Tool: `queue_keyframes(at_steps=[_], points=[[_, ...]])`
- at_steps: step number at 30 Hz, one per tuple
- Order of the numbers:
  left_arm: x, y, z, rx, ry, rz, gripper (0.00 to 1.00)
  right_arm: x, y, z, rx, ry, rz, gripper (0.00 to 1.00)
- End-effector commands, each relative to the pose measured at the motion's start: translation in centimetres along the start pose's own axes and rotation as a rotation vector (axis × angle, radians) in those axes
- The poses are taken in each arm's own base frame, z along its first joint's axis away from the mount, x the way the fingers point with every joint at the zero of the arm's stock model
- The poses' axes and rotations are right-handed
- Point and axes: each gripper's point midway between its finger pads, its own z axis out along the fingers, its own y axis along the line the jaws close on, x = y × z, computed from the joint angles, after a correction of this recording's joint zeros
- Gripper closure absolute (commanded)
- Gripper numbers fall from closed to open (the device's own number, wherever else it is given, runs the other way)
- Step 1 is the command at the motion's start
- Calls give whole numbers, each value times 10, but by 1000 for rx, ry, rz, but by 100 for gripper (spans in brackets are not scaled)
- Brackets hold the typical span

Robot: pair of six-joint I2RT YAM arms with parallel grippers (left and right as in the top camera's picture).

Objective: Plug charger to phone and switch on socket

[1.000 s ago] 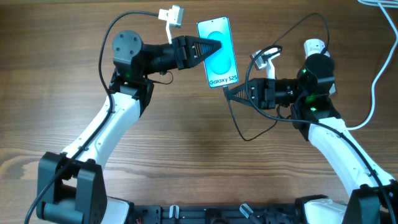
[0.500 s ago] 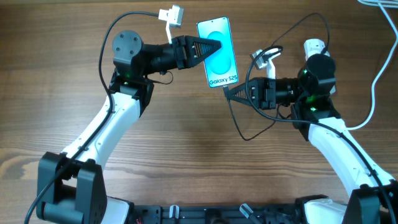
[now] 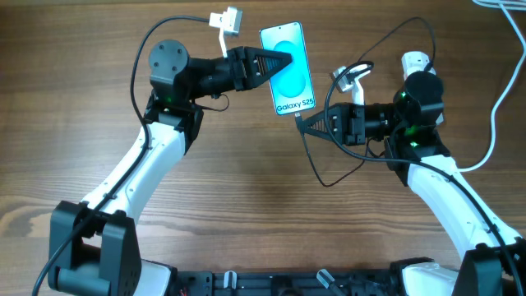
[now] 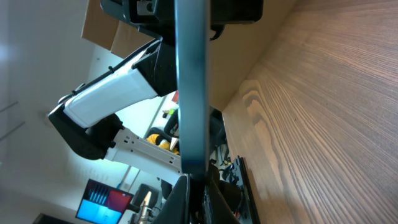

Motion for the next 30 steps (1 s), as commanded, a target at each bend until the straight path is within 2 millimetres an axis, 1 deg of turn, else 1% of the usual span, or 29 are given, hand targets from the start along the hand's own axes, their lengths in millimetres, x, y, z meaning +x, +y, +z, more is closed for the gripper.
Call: queue_keyframes(at_steps=[1, 24, 27, 30], points=[[-8, -9, 0, 4, -28, 23, 96, 3, 3, 0, -16, 22, -21, 96], [3, -11, 0, 22, 31, 9, 96, -5, -3, 0, 16, -23, -47, 96], [2, -11, 0, 22, 29, 10, 96, -4, -2, 0, 11, -15, -46, 96], [-4, -9, -1, 8, -7, 10, 96, 3, 2, 0, -15, 22, -34, 96]])
